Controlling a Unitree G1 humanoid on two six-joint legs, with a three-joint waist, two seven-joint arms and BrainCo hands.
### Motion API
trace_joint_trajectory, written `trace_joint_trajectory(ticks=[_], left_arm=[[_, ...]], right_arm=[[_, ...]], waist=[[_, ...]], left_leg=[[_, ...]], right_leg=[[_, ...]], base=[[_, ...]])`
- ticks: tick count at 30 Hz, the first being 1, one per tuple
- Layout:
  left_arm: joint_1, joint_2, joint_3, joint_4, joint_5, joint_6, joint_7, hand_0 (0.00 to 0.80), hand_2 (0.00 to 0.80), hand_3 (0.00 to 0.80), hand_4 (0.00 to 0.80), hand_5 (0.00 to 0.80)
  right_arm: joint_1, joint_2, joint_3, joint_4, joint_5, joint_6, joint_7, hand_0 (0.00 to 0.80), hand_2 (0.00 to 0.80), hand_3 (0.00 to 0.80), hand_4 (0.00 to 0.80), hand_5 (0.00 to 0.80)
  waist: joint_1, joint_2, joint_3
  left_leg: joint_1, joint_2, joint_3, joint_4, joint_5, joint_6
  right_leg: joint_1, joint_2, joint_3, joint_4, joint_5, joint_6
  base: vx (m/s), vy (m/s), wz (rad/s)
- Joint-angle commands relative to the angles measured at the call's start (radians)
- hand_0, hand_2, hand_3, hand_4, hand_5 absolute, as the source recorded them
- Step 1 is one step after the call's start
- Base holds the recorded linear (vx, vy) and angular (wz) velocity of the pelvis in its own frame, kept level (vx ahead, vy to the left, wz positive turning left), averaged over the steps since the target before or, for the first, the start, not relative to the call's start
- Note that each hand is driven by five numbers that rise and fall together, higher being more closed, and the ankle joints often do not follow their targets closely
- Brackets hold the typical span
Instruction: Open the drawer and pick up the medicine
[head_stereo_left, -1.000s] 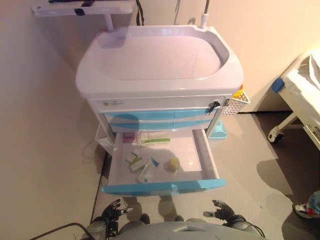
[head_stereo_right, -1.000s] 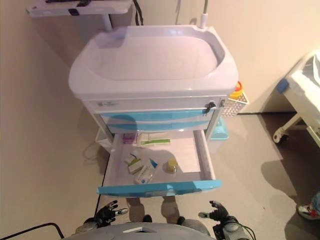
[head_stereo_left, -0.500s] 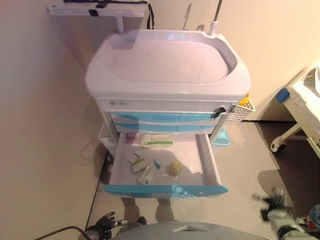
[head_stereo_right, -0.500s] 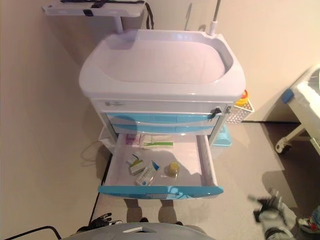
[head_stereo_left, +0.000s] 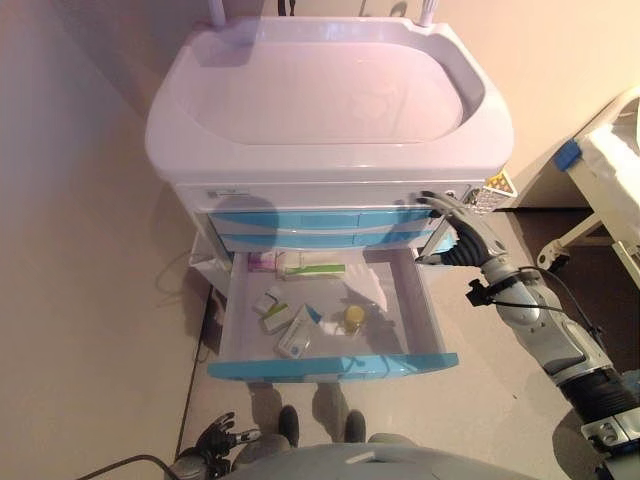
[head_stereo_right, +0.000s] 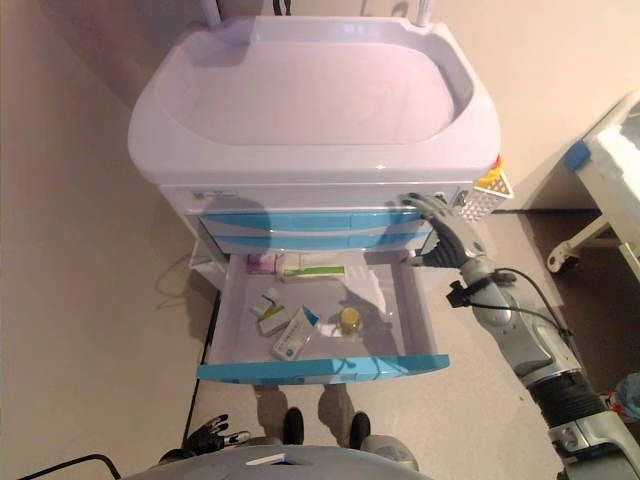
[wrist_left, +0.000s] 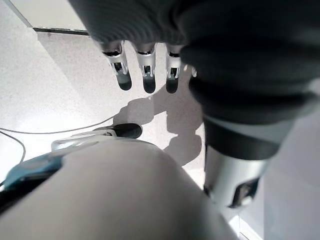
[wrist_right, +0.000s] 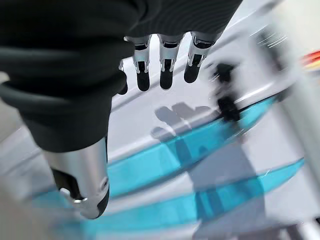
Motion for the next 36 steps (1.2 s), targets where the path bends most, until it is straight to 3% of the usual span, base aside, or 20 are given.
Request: trace_joint_trajectory(ticks=[1,10,15,23,36], left_arm=[[-0.018,0.008,-0.023,0.011,-0.015,0.001,-0.003,0.000,0.000,0.000,0.000,0.000],[-0.024,0.039,-0.040,-0.023,-0.050,0.024,-0.007,0.000,0.000,0.000,0.000,0.000],[-0.027,0.047,-0.050,-0.030,-0.058,0.036,-0.005,0.000,0.000,0.000,0.000,0.000],[-0.031,0.039,-0.060,-0.045,-0.044,0.046,0.001,0.000,0.000,0.000,0.000,0.000],[-0.032,0.031,-0.068,-0.057,-0.027,0.036,0.005,0.000,0.000,0.000,0.000,0.000]], right_arm=[[-0.075,-0.033,0.060,-0.092,0.000,-0.066,0.081,0.000,0.000,0.000,0.000,0.000],[-0.165,-0.048,0.248,-0.054,-0.112,-0.099,0.204,0.000,0.000,0.000,0.000,0.000],[-0.207,-0.042,0.333,0.016,-0.179,-0.091,0.203,0.000,0.000,0.000,0.000,0.000],[-0.237,0.027,0.418,0.225,-0.328,-0.073,0.100,0.000,0.000,0.000,0.000,0.000],[-0.224,0.153,0.413,0.508,-0.496,-0.007,-0.089,0.000,0.000,0.000,0.000,0.000]], waist=[[0.029,-0.031,-0.006],[0.087,-0.031,0.022],[0.111,-0.035,0.030],[0.142,-0.031,0.033],[0.150,-0.011,0.030]], left_leg=[[0.002,-0.022,0.012,0.033,-0.126,0.000],[-0.022,-0.028,-0.041,0.035,-0.111,-0.007],[-0.025,-0.030,-0.070,0.025,-0.101,-0.013],[-0.036,-0.027,-0.100,0.017,-0.089,-0.026],[-0.043,-0.031,-0.111,0.019,-0.085,-0.027]], right_leg=[[-0.036,-0.060,0.023,0.062,-0.016,0.083],[-0.035,-0.066,-0.016,0.063,-0.021,0.084],[-0.029,-0.062,-0.037,0.059,-0.024,0.082],[-0.022,-0.062,-0.074,0.050,-0.027,0.080],[-0.025,-0.066,-0.087,0.052,-0.028,0.079]], base=[[-0.014,0.017,0.07],[-0.041,-0.007,0.16],[-0.030,-0.035,0.23],[-0.024,-0.028,0.19],[-0.003,-0.006,0.04]])
